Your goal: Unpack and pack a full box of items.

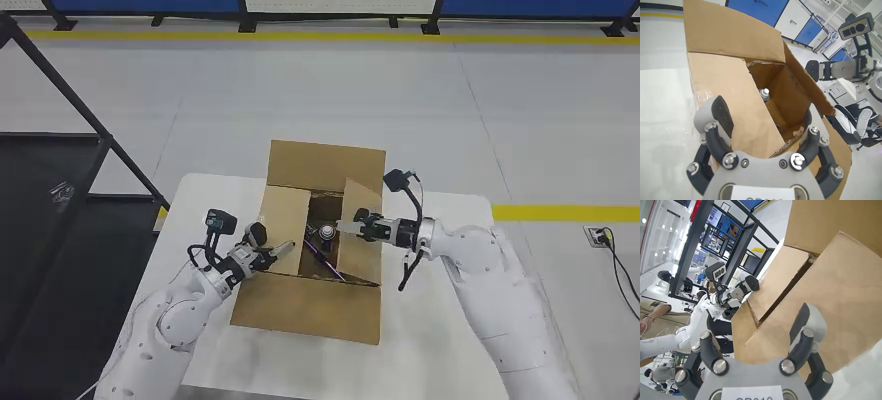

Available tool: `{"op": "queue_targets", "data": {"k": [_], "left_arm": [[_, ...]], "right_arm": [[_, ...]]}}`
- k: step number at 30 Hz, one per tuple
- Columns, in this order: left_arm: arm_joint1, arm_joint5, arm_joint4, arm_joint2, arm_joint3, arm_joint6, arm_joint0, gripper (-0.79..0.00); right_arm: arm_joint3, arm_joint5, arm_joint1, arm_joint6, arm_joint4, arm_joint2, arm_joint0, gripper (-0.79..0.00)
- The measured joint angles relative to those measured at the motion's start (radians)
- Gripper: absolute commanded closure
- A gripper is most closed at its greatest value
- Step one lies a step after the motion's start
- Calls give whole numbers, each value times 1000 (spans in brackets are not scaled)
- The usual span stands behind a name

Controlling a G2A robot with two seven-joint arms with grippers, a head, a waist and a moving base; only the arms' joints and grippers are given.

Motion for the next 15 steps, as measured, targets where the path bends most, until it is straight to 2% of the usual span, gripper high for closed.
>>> {"op": "queue_targets", "data": {"k": [7,15], "left_arm": [[-4,28,-14,4,6,18,-4,-785],[-5,34,-34,-11,-8,38,5,-785]], "right_arm": [[47,24,-6,-84,-89,-67,22,-785],[74,46,-8,-112,-131,-108,41,-785]]}}
